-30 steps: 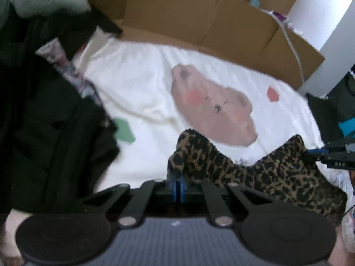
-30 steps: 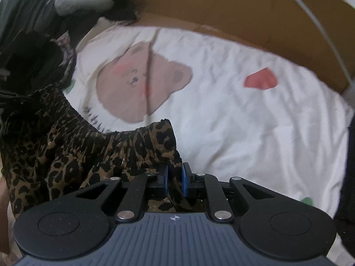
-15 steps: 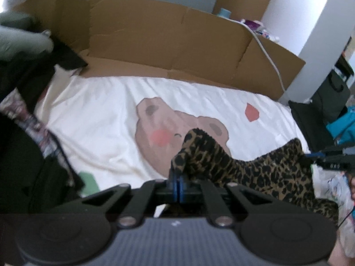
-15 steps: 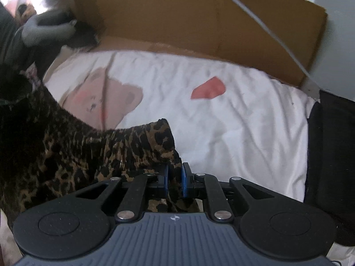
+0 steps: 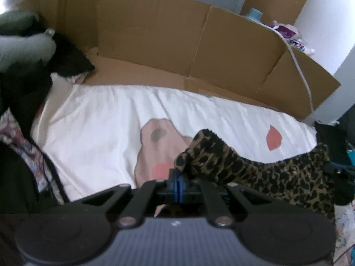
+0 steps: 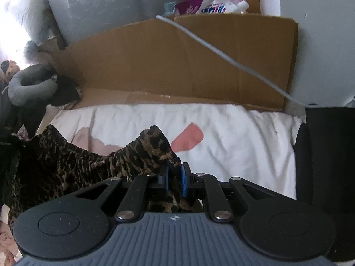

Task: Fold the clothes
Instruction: 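Close both tools on the skirt waistband and lift it slightly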

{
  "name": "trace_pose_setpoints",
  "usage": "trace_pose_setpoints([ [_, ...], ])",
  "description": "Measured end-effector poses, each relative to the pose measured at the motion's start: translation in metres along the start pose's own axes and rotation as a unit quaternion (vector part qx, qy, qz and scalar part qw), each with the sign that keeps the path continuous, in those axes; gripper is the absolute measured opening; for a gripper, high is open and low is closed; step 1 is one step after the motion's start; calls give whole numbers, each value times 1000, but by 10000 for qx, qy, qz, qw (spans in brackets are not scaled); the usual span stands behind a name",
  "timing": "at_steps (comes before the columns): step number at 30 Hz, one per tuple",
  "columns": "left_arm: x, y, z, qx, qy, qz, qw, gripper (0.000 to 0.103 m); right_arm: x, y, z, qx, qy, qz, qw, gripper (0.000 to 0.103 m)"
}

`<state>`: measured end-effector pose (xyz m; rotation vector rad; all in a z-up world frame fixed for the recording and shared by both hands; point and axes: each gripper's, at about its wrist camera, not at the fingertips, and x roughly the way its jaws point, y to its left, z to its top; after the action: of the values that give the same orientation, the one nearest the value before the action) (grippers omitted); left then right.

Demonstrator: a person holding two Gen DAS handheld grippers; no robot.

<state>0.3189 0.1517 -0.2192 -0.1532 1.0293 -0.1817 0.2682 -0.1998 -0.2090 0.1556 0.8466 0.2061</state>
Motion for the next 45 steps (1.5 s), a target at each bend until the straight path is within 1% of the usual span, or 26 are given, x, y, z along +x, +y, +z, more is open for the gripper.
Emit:
trace_pose_setpoints([
  [4,8,-7,13,-199,-13,142,9997,2,-3,-2,9,-36,-139,-26,9999,10],
  [9,19,-17,30,-448,-30,320,9985,2,5,-5,18,20,-169,-70,9998,10],
  [12,23,-17,33,-467,-61,377,9982,2,13,-7,21,3,-163,-84,9998,10],
  [19,38,-5,37,-545,-106,200,9983,2,31,-12,19,-57,-120,-91,9999,10],
  [25,57,3,35,-448,-176,16,9988,2,53,-11,20,-250,61,-156,9995,10],
  [29,72,14,36,-523,-180,-32,9985,2,65,-11,25,-412,175,-175,9988,10],
  [34,78,19,47,-502,-327,-7,9982,2,80,-8,35,-441,229,-236,9985,10],
  [40,84,25,62,-593,-521,88,9968,2,93,-3,54,-469,144,-328,9983,10],
  [45,93,23,75,-568,-578,165,9966,2,106,-3,68,-511,145,-442,9976,10],
])
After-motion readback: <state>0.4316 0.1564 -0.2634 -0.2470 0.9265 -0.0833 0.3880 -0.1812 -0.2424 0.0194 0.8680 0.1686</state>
